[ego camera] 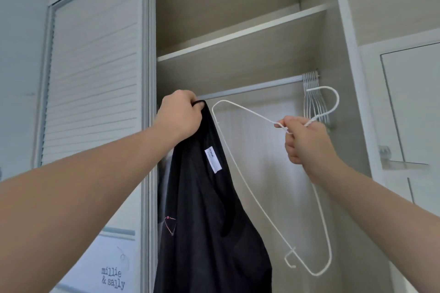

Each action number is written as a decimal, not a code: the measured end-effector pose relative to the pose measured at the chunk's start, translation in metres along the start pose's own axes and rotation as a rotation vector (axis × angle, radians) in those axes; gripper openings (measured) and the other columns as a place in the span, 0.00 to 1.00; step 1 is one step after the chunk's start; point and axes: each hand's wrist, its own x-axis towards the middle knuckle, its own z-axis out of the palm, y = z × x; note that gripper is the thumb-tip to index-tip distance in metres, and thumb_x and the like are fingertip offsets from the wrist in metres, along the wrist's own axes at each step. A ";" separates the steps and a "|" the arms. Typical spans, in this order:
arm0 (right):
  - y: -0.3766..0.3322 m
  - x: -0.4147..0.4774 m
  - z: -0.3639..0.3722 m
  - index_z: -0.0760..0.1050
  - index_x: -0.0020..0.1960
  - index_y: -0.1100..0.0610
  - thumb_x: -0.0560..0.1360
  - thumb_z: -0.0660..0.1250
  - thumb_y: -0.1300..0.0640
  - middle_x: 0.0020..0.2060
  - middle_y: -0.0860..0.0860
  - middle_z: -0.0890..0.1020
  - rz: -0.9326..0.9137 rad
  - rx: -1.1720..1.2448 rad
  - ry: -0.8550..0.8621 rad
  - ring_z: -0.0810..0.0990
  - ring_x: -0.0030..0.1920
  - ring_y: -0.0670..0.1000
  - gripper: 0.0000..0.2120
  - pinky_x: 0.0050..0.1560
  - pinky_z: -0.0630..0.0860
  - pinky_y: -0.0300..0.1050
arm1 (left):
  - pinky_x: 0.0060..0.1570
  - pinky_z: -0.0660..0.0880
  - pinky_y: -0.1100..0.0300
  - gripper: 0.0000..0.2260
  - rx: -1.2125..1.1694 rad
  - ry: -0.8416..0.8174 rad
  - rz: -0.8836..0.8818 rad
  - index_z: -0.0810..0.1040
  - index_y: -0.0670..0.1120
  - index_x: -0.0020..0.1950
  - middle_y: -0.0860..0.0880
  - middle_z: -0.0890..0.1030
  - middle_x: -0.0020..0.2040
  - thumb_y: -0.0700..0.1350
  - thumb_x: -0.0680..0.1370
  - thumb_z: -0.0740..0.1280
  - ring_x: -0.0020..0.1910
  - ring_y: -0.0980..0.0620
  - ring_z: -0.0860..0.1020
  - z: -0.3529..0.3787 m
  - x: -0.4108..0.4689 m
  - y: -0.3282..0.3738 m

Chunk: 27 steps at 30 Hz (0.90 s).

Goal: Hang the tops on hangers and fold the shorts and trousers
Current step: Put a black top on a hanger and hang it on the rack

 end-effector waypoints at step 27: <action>-0.133 -0.258 -0.151 0.84 0.40 0.53 0.82 0.61 0.60 0.23 0.47 0.58 0.189 0.380 -0.444 0.53 0.21 0.46 0.17 0.25 0.53 0.31 | 0.33 0.65 0.59 0.12 0.359 0.012 -0.563 0.75 0.47 0.38 0.49 0.75 0.35 0.45 0.81 0.64 0.37 0.47 0.74 -0.204 -0.274 0.178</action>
